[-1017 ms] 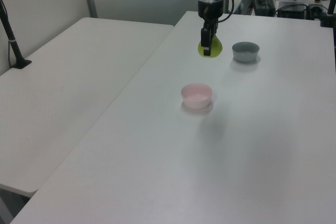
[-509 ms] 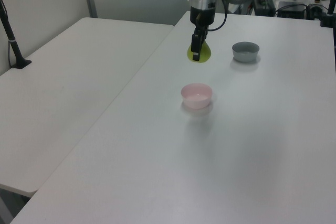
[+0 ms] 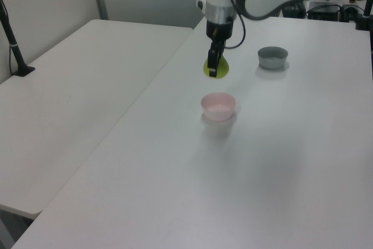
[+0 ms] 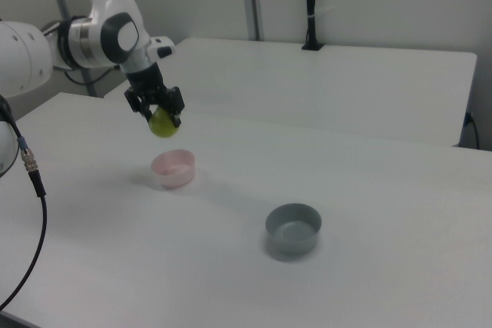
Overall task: Place the pear in the bowl
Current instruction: 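Carry the pear over the pink bowl and lower it in, then open the gripper to release the pear into the pink bowl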
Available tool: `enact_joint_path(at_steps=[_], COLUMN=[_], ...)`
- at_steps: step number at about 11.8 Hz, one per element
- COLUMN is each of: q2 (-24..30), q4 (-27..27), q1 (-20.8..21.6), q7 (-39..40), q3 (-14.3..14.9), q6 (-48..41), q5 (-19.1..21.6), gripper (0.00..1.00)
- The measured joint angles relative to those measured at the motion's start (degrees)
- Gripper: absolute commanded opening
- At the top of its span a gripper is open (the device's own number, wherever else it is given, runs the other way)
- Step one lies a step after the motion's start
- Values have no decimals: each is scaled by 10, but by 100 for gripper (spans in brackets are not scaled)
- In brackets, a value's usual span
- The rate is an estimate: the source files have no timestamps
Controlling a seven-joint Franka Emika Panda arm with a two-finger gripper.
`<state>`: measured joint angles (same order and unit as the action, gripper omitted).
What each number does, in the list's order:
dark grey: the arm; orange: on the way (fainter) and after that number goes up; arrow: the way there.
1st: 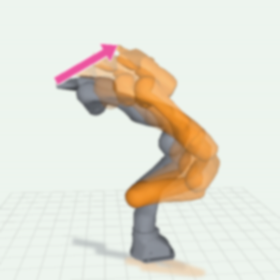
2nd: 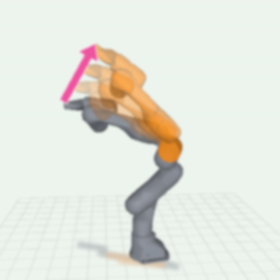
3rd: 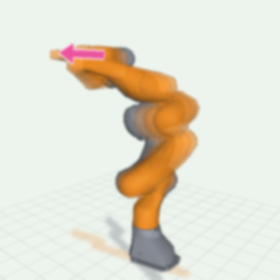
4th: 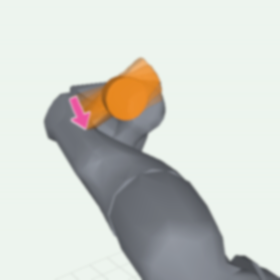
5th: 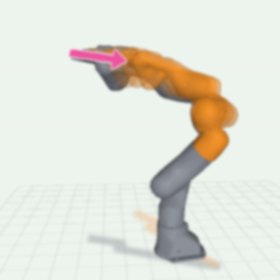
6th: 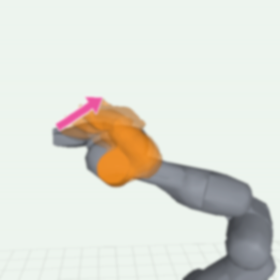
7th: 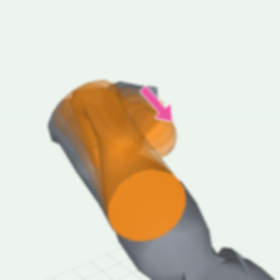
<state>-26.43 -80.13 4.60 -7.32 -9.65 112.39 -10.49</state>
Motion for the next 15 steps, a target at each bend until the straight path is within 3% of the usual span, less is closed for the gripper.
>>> enact_joint_path(at_steps=[4, 12, 15], q2=[-23, -44, -52], q4=[-55, -63, -63], q1=[0, 0, 0], q7=[-6, -9, -9], q3=[0, 0, 0], q6=[53, 69, 70], q5=[-12, -25, -30], gripper=[43, 44, 53])
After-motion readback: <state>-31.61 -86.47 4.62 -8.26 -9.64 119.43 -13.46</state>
